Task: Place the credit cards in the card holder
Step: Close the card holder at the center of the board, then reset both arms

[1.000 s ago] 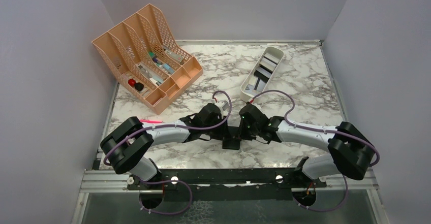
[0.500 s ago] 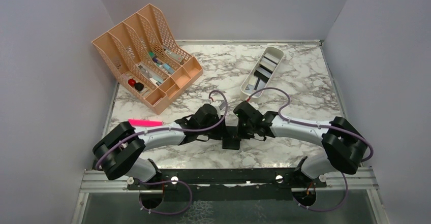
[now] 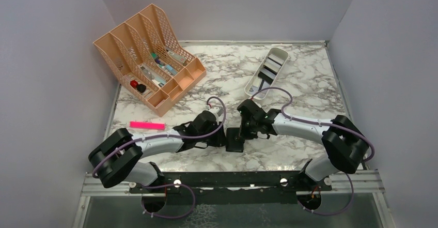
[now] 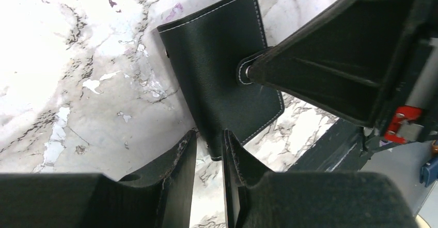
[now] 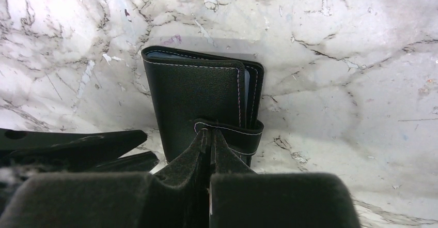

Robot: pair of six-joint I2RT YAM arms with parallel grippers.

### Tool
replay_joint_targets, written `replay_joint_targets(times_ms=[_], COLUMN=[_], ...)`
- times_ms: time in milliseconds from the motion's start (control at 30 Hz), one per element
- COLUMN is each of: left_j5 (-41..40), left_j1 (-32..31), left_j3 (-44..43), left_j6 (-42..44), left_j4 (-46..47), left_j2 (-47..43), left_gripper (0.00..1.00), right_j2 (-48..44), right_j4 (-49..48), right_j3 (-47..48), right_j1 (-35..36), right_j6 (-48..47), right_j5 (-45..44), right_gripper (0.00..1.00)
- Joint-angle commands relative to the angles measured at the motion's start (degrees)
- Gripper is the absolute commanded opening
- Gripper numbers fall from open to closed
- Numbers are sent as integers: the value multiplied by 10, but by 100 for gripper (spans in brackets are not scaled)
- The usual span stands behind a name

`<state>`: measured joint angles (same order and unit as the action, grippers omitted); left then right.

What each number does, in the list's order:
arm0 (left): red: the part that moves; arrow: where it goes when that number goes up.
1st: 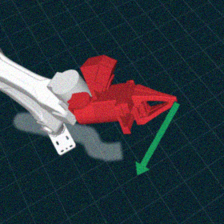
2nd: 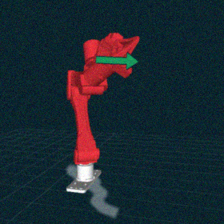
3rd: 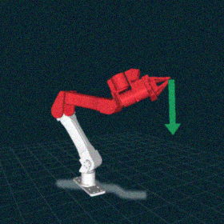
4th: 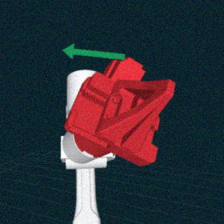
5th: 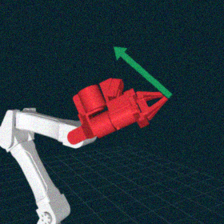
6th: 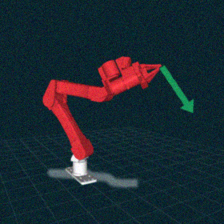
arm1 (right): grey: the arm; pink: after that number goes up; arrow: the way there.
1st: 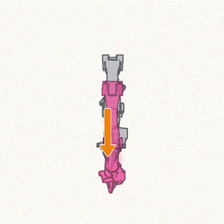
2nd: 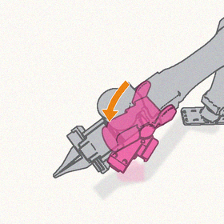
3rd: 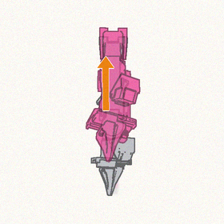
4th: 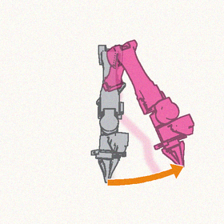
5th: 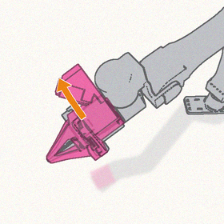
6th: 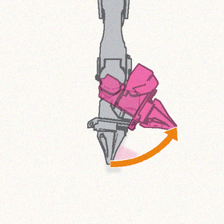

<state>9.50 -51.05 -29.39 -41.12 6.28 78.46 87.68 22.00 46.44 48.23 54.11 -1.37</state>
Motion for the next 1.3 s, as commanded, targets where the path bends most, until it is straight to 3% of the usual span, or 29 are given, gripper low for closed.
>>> replay_joint_targets(times_ms=[0,133,267,367,467,500,533,567,600,767,967,1267], left_j5=[-18,-47,-99,-131,-145,-147,-150,-153,-156,-154,-161,-185], left_j1=[-2,-2,-3,-2,-2,-2,-2,-2,-2,-2,-2,-2], left_j3=[-14,-80,-127,-157,-179,-186,-191,-195,-198,-188,-145,-125], left_j6=[-2,23,47,62,75,80,83,83,83,84,76,75], left_j4=[-17,-96,-164,-205,-235,-243,-249,-254,-256,-255,-242,-232], left_j2=[-34,-80,-150,-197,-236,-248,-258,-270,-280,-321,-360,-392], left_gripper=[27,29,38,44,61,81,97,99,99,99,99,99], right_j2=[31,-88,-188,-259,-324,-344,-363,-381,-397,-465,-544,-560], right_j4=[77,98,82,66,73,76,79,84,93,136,94,92], right_j3=[-7,53,60,44,37,36,33,32,30,19,-28,-21], right_j1=[-5,-4,-4,-4,-4,-5,-4,-4,-4,-4,-4,-4], right_j6=[-47,-77,-102,-112,-122,-128,-132,-137,-139,-128,-107,-135], right_j5=[-37,-43,-48,-52,-71,-78,-87,-96,-111,-146,-135,-128], right_gripper=[6,20,35,53,61,66,76,96,100,99,99,100])
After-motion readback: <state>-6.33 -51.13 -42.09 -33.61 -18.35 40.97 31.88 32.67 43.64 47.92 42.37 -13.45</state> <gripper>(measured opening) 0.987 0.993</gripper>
